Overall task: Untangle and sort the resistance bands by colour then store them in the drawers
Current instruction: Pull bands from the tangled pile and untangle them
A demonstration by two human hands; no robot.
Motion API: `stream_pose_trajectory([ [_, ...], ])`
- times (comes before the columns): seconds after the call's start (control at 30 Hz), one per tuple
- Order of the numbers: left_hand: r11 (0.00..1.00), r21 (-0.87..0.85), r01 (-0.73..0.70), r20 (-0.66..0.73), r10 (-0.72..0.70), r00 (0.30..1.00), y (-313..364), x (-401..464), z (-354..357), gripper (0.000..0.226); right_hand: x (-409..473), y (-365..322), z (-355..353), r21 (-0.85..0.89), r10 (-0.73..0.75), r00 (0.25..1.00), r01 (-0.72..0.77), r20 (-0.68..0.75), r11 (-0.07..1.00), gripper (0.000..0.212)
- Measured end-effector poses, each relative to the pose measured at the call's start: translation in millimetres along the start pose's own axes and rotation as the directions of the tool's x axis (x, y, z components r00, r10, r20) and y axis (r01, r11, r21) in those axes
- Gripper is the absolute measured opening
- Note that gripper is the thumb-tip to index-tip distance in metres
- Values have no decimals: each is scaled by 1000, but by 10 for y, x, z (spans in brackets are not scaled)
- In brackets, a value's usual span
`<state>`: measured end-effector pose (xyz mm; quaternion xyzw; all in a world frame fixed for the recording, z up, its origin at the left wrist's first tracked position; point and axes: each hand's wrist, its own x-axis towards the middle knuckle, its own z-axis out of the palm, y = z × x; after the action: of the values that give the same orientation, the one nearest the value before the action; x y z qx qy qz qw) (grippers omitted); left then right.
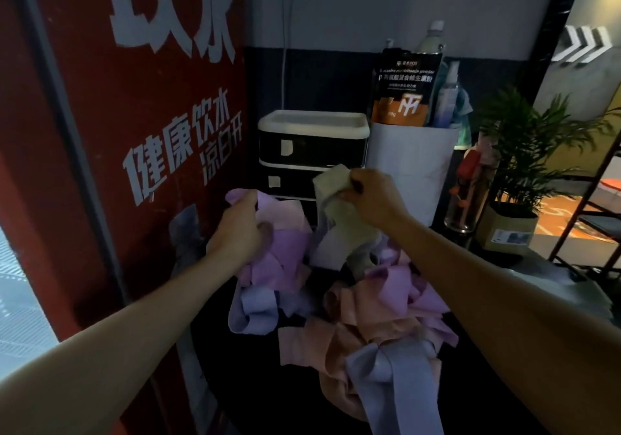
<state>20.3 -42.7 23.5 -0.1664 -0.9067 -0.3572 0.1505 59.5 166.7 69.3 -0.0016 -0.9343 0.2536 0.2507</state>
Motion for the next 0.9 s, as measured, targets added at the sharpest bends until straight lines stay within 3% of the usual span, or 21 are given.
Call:
stream_pose_trajectory([
  [0.13,990,-15,-142,-33,141,989,310,106,104,18,202,-123,-334,13,-33,998,34,-49,999,14],
  [0.23,986,-66,-154,-16,154,988,486,136,238,25,264,-91,-524,13,-20,997,21,-76,1000,21],
  [0.33,970,-92,-225,88,233,969,588,87,442,23,208,37,-643,-15,20,994,-21,-107,1000,37],
  [0.43,977,-40,-211,253,214,943,637,-45,609,43,101,190,-731,2,63,986,-63,-156,998,34],
  [0.5,979,-33,-202,370,200,907,567,-161,781,42,47,262,-810,76,98,967,-82,-236,994,31],
  [0.57,985,126,-116,533,31,846,647,-283,825,35,5,309,-890,105,122,955,-96,-270,990,27],
  [0.6,938,295,-183,513,6,858,637,-309,853,36,-19,335,-913,108,133,958,-109,-254,988,26],
  [0.63,896,390,-213,572,-55,818,683,-302,813,37,-46,364,-928,112,146,965,-123,-220,986,28],
  [0.7,863,379,-334,635,20,773,803,-91,646,45,-101,431,-929,140,175,976,-156,-133,978,31],
  [0.73,858,402,-320,629,-4,777,891,16,534,44,-125,465,-923,156,191,977,-174,-99,972,33],
  [0.77,826,469,-313,560,-4,829,956,82,446,40,-146,496,-914,169,201,976,-186,-77,968,34],
  [0.83,784,552,-283,289,138,947,1004,140,314,25,-174,533,-888,190,208,977,-193,-58,963,37],
  [0.9,853,413,-320,128,293,947,991,142,319,13,-192,521,-862,209,199,979,-186,-45,960,34],
])
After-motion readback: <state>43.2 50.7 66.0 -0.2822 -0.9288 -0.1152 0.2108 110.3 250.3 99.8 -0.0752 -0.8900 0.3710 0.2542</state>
